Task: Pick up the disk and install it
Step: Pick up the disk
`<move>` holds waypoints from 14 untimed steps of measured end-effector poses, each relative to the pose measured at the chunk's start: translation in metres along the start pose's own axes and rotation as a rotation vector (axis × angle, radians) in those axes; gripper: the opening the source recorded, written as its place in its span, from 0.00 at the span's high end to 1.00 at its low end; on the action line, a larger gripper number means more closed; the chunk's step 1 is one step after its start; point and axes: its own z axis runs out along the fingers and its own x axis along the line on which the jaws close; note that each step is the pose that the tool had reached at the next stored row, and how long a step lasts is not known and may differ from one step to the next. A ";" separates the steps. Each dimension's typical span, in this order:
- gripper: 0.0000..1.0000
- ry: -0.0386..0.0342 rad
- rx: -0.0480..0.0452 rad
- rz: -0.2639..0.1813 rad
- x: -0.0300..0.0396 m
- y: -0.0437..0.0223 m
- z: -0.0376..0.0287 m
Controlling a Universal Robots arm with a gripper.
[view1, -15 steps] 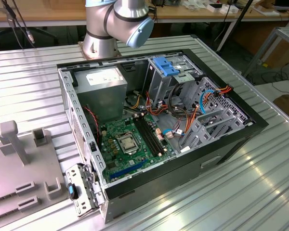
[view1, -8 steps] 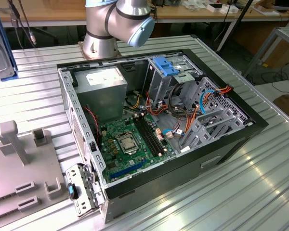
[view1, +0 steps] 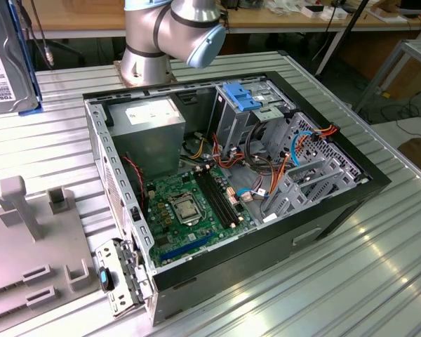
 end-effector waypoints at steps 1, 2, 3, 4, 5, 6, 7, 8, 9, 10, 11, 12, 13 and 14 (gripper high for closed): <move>0.63 0.0001 0.0000 0.000 0.0000 -0.0021 0.0000; 0.63 0.0000 0.0000 0.000 0.0000 -0.0045 0.0001; 0.63 0.0000 0.0000 0.000 -0.0001 -0.0080 0.0001; 0.63 0.0000 0.0001 0.000 -0.0001 -0.0101 0.0002; 0.63 0.0000 0.0001 0.000 -0.0001 -0.0124 0.0002; 0.63 0.0000 0.0000 0.000 -0.0001 -0.0144 0.0002; 0.63 0.0000 0.0000 0.000 -0.0002 -0.0165 0.0003; 0.63 0.0000 0.0000 0.000 -0.0002 -0.0184 0.0003; 0.63 0.0000 0.0000 0.000 -0.0002 -0.0204 0.0003; 0.63 0.0000 0.0000 0.000 -0.0002 -0.0222 0.0003; 0.63 0.0000 -0.0001 0.000 -0.0002 -0.0249 0.0004; 0.63 0.0000 0.0001 0.000 -0.0002 -0.0266 0.0004; 0.63 0.0000 0.0000 0.000 -0.0003 -0.0299 0.0005; 0.63 0.0000 0.0000 0.000 -0.0003 -0.0319 0.0005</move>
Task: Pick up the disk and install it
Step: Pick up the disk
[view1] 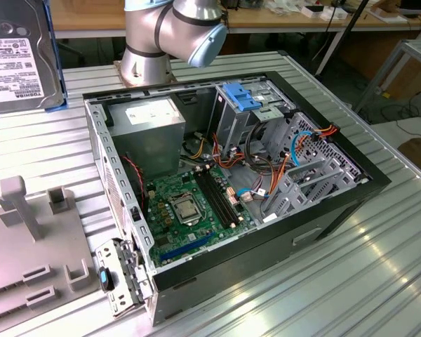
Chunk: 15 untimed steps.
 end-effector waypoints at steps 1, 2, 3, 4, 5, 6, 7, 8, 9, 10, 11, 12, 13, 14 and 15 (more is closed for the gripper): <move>0.63 0.0000 0.0000 0.000 0.0000 -0.0019 0.0000; 0.63 0.0000 0.0000 0.000 0.0000 -0.0046 0.0001; 0.63 0.0000 0.0000 0.000 0.0000 -0.0066 0.0001; 0.63 0.0001 -0.0001 0.000 -0.0001 -0.0099 0.0001; 0.63 0.0000 -0.0001 0.000 -0.0001 -0.0121 0.0002; 0.63 0.0000 0.0000 0.000 -0.0001 -0.0144 0.0002; 0.63 0.0000 0.0000 0.000 -0.0002 -0.0172 0.0003; 0.63 0.0000 0.0001 0.000 -0.0002 -0.0205 0.0003; 0.63 0.0000 -0.0001 0.000 -0.0002 -0.0229 0.0003; 0.63 0.0000 0.0000 0.000 -0.0002 -0.0249 0.0004; 0.63 0.0000 0.0000 0.000 -0.0002 -0.0278 0.0004; 0.63 0.0000 0.0000 0.000 -0.0003 -0.0310 0.0005; 0.63 0.0000 0.0000 0.000 -0.0003 -0.0342 0.0005; 0.63 -0.0001 0.0000 0.000 -0.0003 -0.0356 0.0006; 0.63 0.0000 0.0000 0.000 -0.0003 -0.0370 0.0005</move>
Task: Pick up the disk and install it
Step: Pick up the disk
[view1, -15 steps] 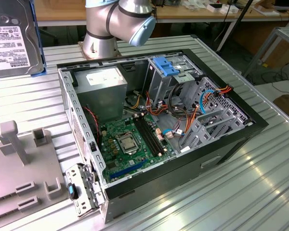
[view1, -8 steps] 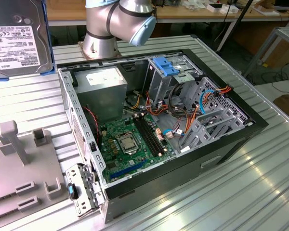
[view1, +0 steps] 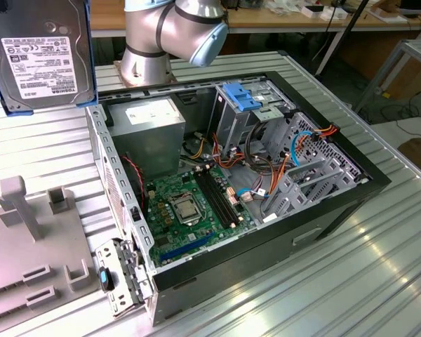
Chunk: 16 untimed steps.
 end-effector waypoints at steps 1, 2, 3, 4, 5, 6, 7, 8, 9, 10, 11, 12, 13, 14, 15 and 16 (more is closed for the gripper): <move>0.63 -0.0001 0.0000 0.000 0.0000 -0.0014 0.0000; 0.63 0.0000 0.0000 0.000 0.0000 -0.0028 0.0000; 0.63 0.0000 0.0000 0.000 -0.0001 -0.0050 0.0001; 0.63 0.0000 0.0000 0.000 -0.0001 -0.0062 0.0001; 0.63 -0.0001 0.0001 0.000 -0.0001 -0.0088 0.0002; 0.63 -0.0001 0.0001 0.000 -0.0001 -0.0105 0.0002; 0.63 0.0000 0.0000 0.000 -0.0001 -0.0119 0.0002; 0.63 0.0000 0.0000 0.000 -0.0001 -0.0139 0.0002; 0.63 0.0000 0.0000 0.000 -0.0001 -0.0160 0.0002; 0.63 0.0000 0.0000 0.000 -0.0001 -0.0181 0.0003; 0.63 0.0000 0.0000 0.000 -0.0002 -0.0196 0.0003; 0.63 0.0000 0.0000 0.000 -0.0002 -0.0213 0.0003; 0.63 0.0000 0.0000 0.000 -0.0002 -0.0225 0.0004; 0.63 -0.0001 0.0001 0.000 -0.0002 -0.0246 0.0004; 0.63 0.0000 0.0000 0.000 -0.0002 -0.0260 0.0004; 0.63 0.0000 0.0000 0.000 -0.0003 -0.0279 0.0004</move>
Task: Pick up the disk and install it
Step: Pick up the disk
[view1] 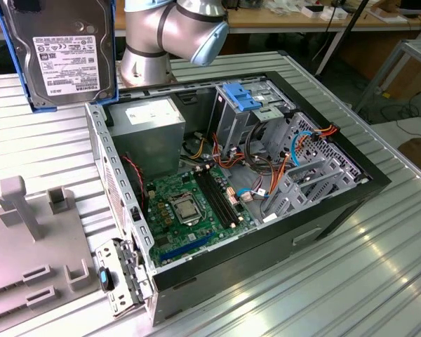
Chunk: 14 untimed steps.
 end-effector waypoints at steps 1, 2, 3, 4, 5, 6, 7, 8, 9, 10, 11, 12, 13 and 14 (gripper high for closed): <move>0.63 0.0000 0.0000 0.000 0.0000 -0.0016 0.0000; 0.63 -0.0001 0.0001 0.000 0.0000 -0.0047 0.0001; 0.63 0.0000 0.0000 0.000 -0.0001 -0.0067 0.0001; 0.63 0.0000 0.0000 0.000 -0.0001 -0.0083 0.0001; 0.63 0.0000 0.0000 0.000 -0.0001 -0.0113 0.0002; 0.63 0.0000 0.0000 0.000 -0.0001 -0.0130 0.0002; 0.63 0.0000 0.0000 0.000 -0.0001 -0.0144 0.0002; 0.63 0.0000 0.0000 0.000 -0.0001 -0.0165 0.0002; 0.63 0.0000 0.0001 0.000 -0.0001 -0.0182 0.0003; 0.63 -0.0001 0.0001 0.000 -0.0002 -0.0201 0.0004; 0.63 0.0000 0.0000 0.000 -0.0002 -0.0217 0.0003; 0.63 0.0000 0.0000 0.000 -0.0002 -0.0238 0.0003; 0.63 0.0000 0.0000 0.000 -0.0002 -0.0253 0.0004; 0.63 0.0000 0.0000 0.000 -0.0002 -0.0276 0.0004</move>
